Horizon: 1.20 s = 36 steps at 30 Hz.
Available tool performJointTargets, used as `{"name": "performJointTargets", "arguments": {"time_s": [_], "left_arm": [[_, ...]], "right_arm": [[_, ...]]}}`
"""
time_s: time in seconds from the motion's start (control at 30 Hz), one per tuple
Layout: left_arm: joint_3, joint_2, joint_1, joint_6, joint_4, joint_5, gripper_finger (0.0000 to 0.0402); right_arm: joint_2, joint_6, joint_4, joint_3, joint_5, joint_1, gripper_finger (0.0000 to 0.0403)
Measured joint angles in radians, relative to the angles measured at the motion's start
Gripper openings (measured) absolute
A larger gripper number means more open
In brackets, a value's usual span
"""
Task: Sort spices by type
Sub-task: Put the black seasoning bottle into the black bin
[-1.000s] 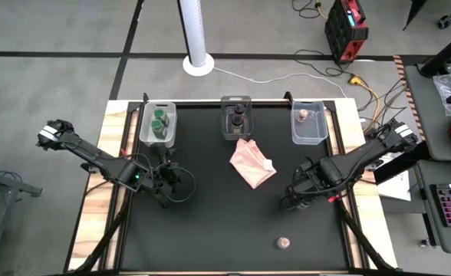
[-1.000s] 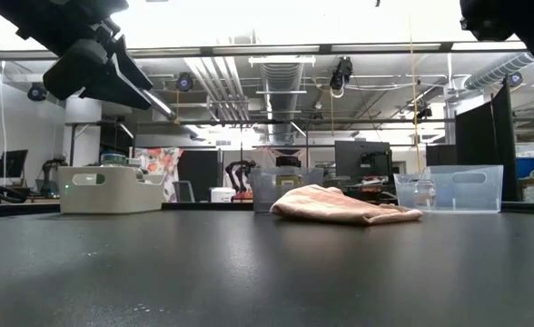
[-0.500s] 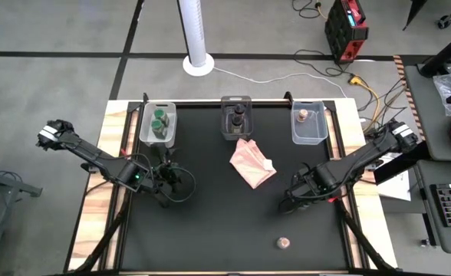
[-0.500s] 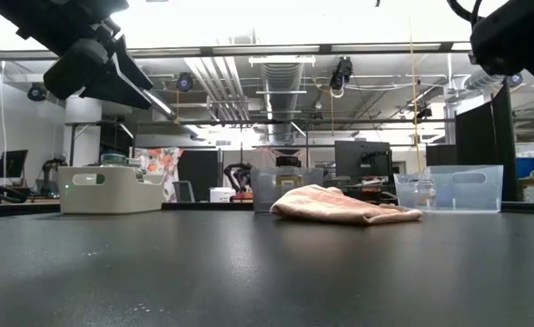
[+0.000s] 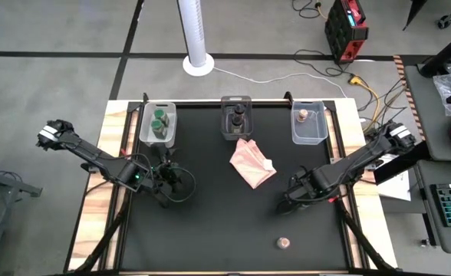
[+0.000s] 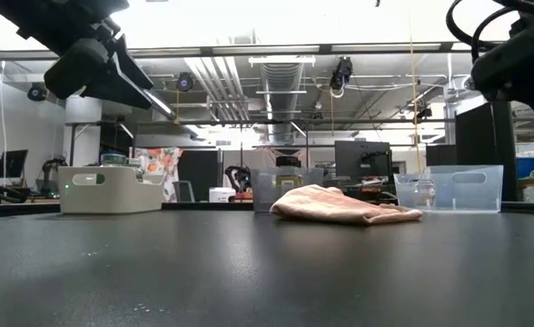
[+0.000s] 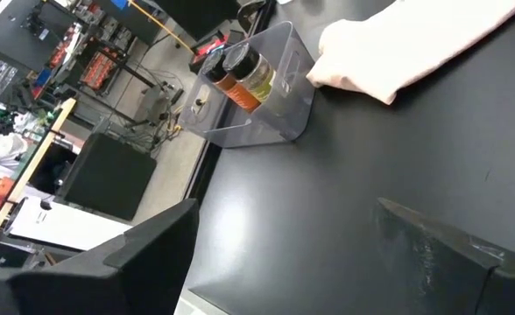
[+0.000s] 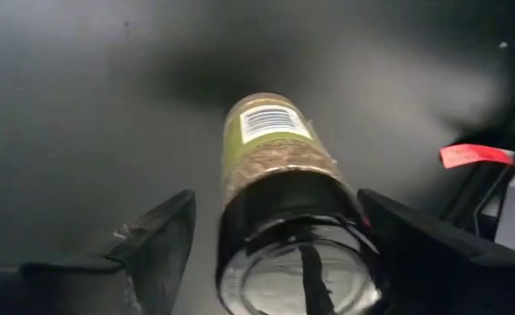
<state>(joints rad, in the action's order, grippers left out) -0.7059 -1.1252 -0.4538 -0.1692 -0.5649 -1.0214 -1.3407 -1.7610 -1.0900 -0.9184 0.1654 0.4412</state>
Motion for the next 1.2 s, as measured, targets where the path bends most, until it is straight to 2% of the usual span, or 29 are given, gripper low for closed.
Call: {"name": "performJointTargets", "arguments": {"time_s": [0.23, 0.43, 0.63, 0.83, 1.03, 1.2], "left_arm": [[0.0, 0.0, 0.0, 0.0, 0.006, 0.0, 0.032], [0.0, 0.0, 0.0, 0.0, 0.009, 0.0, 0.032], [0.0, 0.0, 0.0, 0.003, 0.014, 0.0, 0.032], [0.0, 0.0, 0.0, 0.003, 0.023, 0.0, 0.032], [0.0, 0.0, 0.0, 0.008, 0.025, 0.0, 0.032], [0.0, 0.0, 0.0, 0.026, 0.035, 0.0, 0.032]], "right_arm": [[-0.017, 0.017, 0.005, 0.0, -0.001, 0.0, 0.0255], [-0.017, 0.008, 0.006, -0.005, -0.001, -0.001, 0.0194], [-0.017, 0.048, -0.017, -0.064, -0.011, -0.02, 0.0194], [-0.017, 0.125, -0.033, -0.177, -0.113, -0.076, 0.0194], [-0.037, 0.306, -0.045, -0.317, -0.182, -0.179, 0.0194], [-0.112, 0.506, -0.118, -0.468, -0.214, -0.287, 0.0194]]}}
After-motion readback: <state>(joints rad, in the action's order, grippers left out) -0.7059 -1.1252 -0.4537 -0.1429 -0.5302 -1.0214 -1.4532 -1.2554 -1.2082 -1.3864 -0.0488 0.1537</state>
